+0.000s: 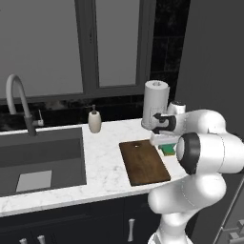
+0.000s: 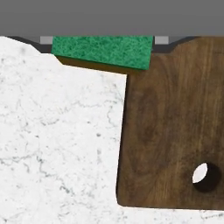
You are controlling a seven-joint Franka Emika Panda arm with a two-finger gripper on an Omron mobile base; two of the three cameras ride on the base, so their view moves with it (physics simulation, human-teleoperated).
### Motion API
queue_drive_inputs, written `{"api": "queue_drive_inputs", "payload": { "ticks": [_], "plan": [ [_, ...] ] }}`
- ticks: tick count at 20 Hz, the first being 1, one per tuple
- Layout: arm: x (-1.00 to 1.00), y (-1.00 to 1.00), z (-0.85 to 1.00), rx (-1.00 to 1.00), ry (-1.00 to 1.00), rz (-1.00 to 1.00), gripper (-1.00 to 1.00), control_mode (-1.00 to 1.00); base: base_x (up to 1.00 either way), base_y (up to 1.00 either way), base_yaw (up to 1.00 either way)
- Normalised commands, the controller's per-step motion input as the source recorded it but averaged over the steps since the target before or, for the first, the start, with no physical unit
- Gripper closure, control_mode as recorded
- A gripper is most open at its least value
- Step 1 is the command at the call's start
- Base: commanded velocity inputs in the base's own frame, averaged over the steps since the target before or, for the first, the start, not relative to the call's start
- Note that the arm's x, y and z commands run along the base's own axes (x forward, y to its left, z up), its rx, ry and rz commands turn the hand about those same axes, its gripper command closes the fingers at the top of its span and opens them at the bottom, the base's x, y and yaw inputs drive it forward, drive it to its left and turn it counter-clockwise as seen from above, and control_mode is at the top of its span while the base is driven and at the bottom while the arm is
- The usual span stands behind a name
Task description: Pick up the sponge from the counter and clean the cutting board by briefly scrubbing or pressing down on the cutting board. Once finished, release the sponge.
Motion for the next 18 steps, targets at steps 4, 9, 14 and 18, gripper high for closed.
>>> {"api": "queue_drive_inputs", "payload": {
  "ticks": [4, 9, 14, 18],
  "plan": [
    [0.04, 0.61, -0.09, 0.00, 0.01, 0.05, 1.00, -1.00, 0.00, 0.00, 0.00],
    [0.13, 0.62, -0.39, 0.00, 0.00, 0.05, 1.00, -1.00, 0.00, 0.00, 0.00],
    [0.29, 0.35, -0.54, 0.00, 0.00, 0.03, 1.00, -1.00, 0.00, 0.00, 0.00],
    [0.35, 0.06, -0.45, 0.00, 0.00, 0.00, 1.00, -1.00, 0.00, 0.00, 0.00]
  ]
}}
